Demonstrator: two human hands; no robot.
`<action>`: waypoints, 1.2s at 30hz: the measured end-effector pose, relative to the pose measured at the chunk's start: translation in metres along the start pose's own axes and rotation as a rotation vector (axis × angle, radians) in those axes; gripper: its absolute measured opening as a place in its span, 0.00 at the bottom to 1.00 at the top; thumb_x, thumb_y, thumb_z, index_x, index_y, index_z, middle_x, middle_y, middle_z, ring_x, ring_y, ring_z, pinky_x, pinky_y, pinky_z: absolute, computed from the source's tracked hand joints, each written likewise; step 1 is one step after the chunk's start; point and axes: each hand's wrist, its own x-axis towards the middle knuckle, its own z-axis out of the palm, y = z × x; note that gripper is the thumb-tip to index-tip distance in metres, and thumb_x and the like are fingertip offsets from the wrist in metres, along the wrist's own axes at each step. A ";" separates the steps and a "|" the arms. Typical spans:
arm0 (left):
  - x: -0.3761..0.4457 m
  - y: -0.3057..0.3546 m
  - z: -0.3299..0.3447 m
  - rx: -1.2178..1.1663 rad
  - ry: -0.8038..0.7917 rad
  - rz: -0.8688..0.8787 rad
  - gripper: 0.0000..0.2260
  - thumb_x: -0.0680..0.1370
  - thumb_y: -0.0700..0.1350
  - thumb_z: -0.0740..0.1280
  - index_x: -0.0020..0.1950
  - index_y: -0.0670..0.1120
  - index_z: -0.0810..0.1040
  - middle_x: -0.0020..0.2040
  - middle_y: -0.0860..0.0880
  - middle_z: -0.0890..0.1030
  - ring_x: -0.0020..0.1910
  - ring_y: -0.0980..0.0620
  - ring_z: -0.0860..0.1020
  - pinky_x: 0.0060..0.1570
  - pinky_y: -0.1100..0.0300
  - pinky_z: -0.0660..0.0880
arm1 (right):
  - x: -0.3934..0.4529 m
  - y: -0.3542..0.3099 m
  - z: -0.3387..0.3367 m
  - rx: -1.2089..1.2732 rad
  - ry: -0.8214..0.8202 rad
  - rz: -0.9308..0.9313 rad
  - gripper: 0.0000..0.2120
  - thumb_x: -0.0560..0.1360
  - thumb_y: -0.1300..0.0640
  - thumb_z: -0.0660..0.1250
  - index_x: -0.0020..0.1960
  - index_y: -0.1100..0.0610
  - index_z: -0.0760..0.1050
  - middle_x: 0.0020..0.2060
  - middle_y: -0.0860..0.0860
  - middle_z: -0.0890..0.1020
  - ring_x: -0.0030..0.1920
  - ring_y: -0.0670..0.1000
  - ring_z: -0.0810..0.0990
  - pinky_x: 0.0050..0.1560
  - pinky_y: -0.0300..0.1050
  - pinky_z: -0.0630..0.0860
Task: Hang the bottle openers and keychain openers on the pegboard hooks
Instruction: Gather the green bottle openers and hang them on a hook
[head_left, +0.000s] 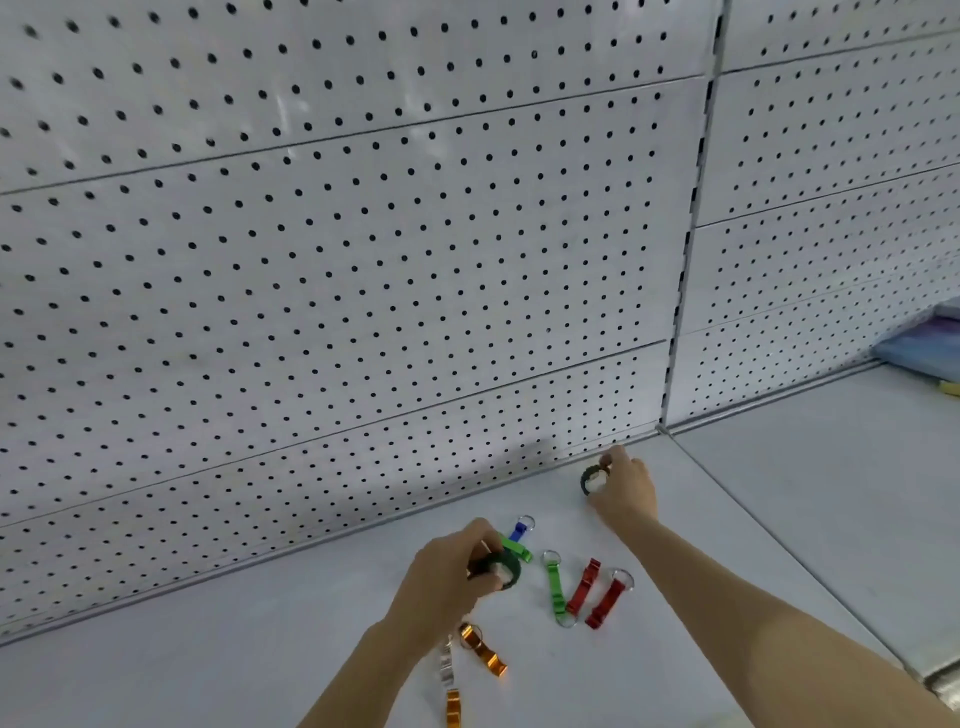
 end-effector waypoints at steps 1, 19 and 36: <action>-0.003 -0.001 -0.005 -0.101 0.036 -0.026 0.07 0.76 0.47 0.71 0.51 0.54 0.75 0.45 0.58 0.82 0.44 0.60 0.81 0.44 0.67 0.79 | -0.007 0.001 -0.002 0.076 0.035 -0.018 0.20 0.71 0.68 0.67 0.61 0.57 0.71 0.56 0.58 0.75 0.39 0.52 0.72 0.34 0.41 0.69; -0.164 -0.016 -0.154 -0.941 0.480 -0.063 0.15 0.72 0.35 0.75 0.54 0.52 0.83 0.50 0.49 0.86 0.51 0.49 0.83 0.46 0.61 0.80 | -0.286 -0.149 -0.016 0.872 0.190 -0.248 0.19 0.72 0.65 0.71 0.57 0.48 0.73 0.46 0.46 0.81 0.43 0.49 0.81 0.37 0.42 0.78; -0.350 -0.012 -0.223 -1.018 0.832 0.120 0.17 0.73 0.34 0.74 0.55 0.54 0.83 0.49 0.53 0.86 0.49 0.53 0.84 0.49 0.58 0.81 | -0.485 -0.228 -0.013 1.084 0.026 -0.555 0.21 0.70 0.68 0.70 0.57 0.47 0.74 0.50 0.45 0.81 0.41 0.54 0.80 0.28 0.36 0.76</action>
